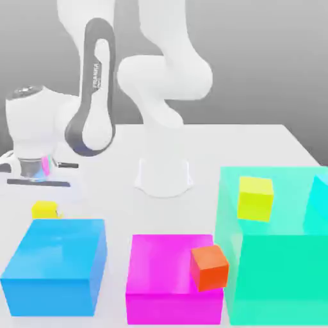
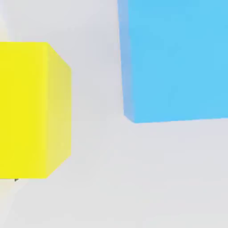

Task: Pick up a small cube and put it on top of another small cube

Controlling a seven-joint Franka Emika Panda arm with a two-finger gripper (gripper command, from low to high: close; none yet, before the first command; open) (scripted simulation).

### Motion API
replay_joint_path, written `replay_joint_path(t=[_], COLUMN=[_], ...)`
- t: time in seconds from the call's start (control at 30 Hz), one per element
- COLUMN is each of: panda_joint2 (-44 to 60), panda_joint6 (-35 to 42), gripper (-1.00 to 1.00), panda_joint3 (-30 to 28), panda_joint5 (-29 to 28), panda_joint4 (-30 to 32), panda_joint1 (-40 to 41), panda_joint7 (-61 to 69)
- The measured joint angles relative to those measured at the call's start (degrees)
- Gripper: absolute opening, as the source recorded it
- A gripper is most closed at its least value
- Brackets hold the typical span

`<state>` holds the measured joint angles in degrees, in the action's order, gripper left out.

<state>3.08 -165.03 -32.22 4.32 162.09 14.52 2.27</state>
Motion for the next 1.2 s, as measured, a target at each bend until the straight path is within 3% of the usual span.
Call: replay_joint_path(t=[0.13,0.3,0.73,0.93,1.1,1.13,1.2], panda_joint2=[-1.6,-2.9,-7.5,-9.4,-2.9,-1.9,-1.9], panda_joint6=[3.1,10.5,27.9,29.6,21.0,19.8,19.8], gripper=[-1.00,-1.00,-1.00,-1.00,-1.00,1.00,1.00], panda_joint3=[-1.5,3.1,15.6,21.7,22.4,22.4,22.4], panda_joint5=[-0.9,-0.5,-3.0,-5.4,-4.0,-3.8,-3.8], panda_joint4=[-2.6,-9.9,-23.0,-20.7,-18.1,-17.9,-17.9], panda_joint1=[3.0,-0.8,-22.9,-32.6,-34.4,-34.5,-34.5], panda_joint7=[-2.9,2.2,23.3,33.1,36.1,36.2,36.2])
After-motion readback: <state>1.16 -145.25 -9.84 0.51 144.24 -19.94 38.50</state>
